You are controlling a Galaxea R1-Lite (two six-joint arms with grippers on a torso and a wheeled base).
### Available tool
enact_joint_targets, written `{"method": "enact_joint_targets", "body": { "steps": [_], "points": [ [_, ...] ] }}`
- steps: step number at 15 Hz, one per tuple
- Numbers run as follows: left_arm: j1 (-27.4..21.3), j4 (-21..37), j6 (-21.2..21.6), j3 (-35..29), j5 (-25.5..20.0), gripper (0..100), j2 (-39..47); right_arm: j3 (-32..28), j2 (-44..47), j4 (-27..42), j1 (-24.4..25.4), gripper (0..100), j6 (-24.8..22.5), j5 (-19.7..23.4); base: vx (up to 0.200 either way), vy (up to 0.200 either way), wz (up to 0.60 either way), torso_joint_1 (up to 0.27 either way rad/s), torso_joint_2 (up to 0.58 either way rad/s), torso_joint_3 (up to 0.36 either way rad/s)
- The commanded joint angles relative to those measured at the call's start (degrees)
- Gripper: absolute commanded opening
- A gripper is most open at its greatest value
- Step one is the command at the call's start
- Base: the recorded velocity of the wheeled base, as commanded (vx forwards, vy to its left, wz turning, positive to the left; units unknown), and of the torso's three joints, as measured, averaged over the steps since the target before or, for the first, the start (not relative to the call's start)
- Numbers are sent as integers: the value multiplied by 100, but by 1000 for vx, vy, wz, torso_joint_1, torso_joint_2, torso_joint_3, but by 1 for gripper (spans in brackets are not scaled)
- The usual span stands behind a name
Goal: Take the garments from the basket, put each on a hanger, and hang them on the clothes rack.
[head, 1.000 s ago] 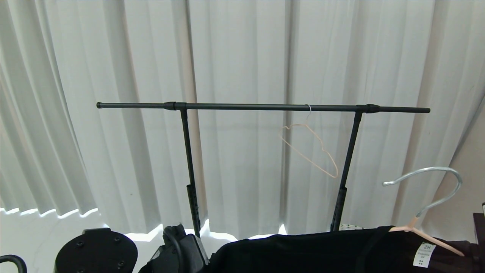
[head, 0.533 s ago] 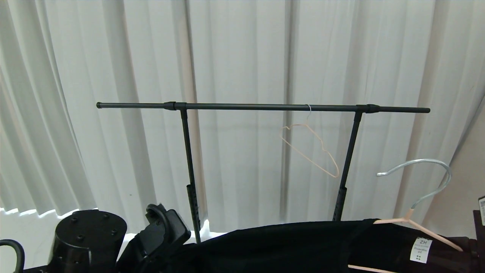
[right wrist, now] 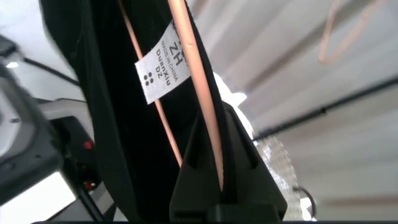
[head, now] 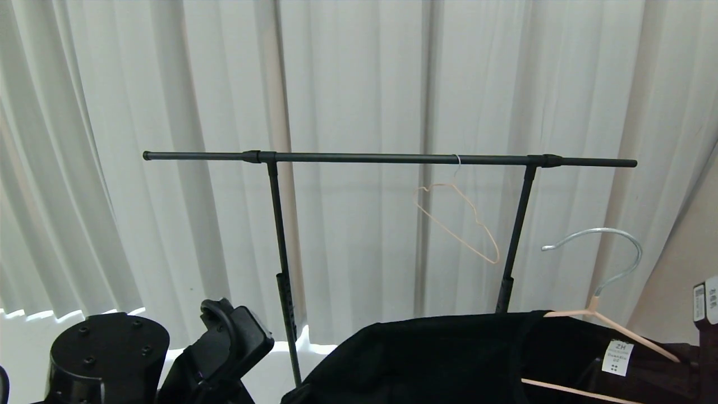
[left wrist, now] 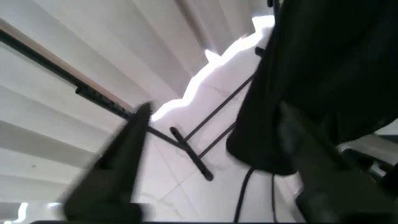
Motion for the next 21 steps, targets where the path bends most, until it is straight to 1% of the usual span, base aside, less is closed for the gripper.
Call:
{"method": "enact_joint_targets", "body": {
  "steps": [1, 3, 4, 5, 6, 7, 8, 9, 11, 12, 13, 15, 16, 17, 21],
  "points": [
    [-23, -12, -164, -44, -1, 100, -25, 28, 86, 13, -213, 0, 23, -143, 0, 0, 0, 0, 0, 0],
    [-199, -3, -665, -571, 87, 100, 1, 2, 262, 13, -626, 0, 120, -513, 0, 0, 0, 0, 0, 0],
    [-349, -3, -999, -976, 272, 100, 107, -7, 350, 4, -828, 0, 129, -741, 0, 0, 0, 0, 0, 0],
    [-436, 6, -1175, -1178, 412, 100, 212, -16, 394, 4, -934, 0, 137, -864, 0, 0, 0, 0, 0, 0],
    [-595, 6, -1456, -1573, 922, 100, 546, -86, 552, 4, -1136, 0, 199, -1225, 0, 0, 0, 0, 0, 0],
    [-630, 6, -1456, -1635, 1362, 100, 775, -157, 692, 4, -1145, 0, 375, -1523, 0, 0, 0, 0, 0, 0],
    [-647, 6, -1465, -1617, 1599, 100, 889, -227, 798, 13, -1145, 0, 542, -1708, 0, 0, 0, 0, 0, 0],
    [-665, 6, -1465, -1582, 1924, 100, 994, -376, 1070, 13, -1083, 0, 902, -2165, 0, 0, 0, 0, 0, 0],
    [-639, 6, -1447, -1547, 1942, 100, 986, -578, 1431, 13, -995, 0, 1412, -2525, 0, 0, 0, 0, 0, 0],
    [-630, 6, -1438, -1547, 1950, 100, 986, -631, 1519, 13, -960, 0, 1561, -2666, 0, 0, 0, 0, 0, 0],
    [-612, -3, -1280, -1556, 1959, 100, 977, -745, 1686, 13, -802, 0, 1957, -2798, 0, 0, 0, 0, 0, 0],
    [-472, -3, -937, -1600, 1959, 100, 968, -912, 1809, 4, -459, 0, 2466, -2815, 0, 0, 0, 0, 0, 0],
    [-428, -3, -902, -1652, 1959, 100, 968, -974, 1879, -13, -275, 0, 2625, -2833, 0, 0, 0, 0, 0, 0],
    [-393, -3, -902, -1679, 1950, 100, 968, -1044, 1932, -22, -169, 0, 2660, -2842, 0, 0, 0, 0, 0, 0],
    [-375, -3, -920, -1670, 1942, 100, 968, -1317, 2187, -119, -55, 0, 2660, -2842, 200, 0, 0, 2, 0, 4]
  ]
}}
